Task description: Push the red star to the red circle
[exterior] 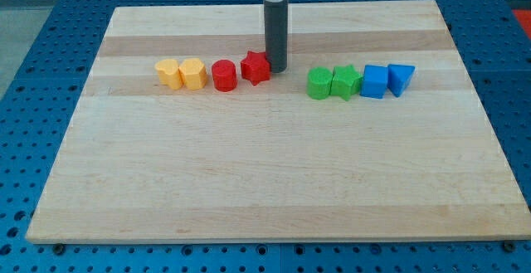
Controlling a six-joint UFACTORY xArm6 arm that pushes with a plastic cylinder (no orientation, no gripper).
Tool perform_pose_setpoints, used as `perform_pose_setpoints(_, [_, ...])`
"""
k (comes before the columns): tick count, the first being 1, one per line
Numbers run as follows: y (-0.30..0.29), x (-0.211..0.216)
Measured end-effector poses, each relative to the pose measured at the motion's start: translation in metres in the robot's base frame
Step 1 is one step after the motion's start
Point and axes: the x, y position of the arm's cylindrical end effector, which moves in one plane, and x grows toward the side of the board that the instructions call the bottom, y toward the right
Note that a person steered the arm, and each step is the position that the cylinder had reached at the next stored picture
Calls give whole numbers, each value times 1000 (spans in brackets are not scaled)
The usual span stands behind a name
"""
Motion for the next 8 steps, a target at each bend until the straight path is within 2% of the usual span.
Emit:
perform_pose_setpoints(4, [-11, 32])
perform_pose_setpoints(8, [-31, 39])
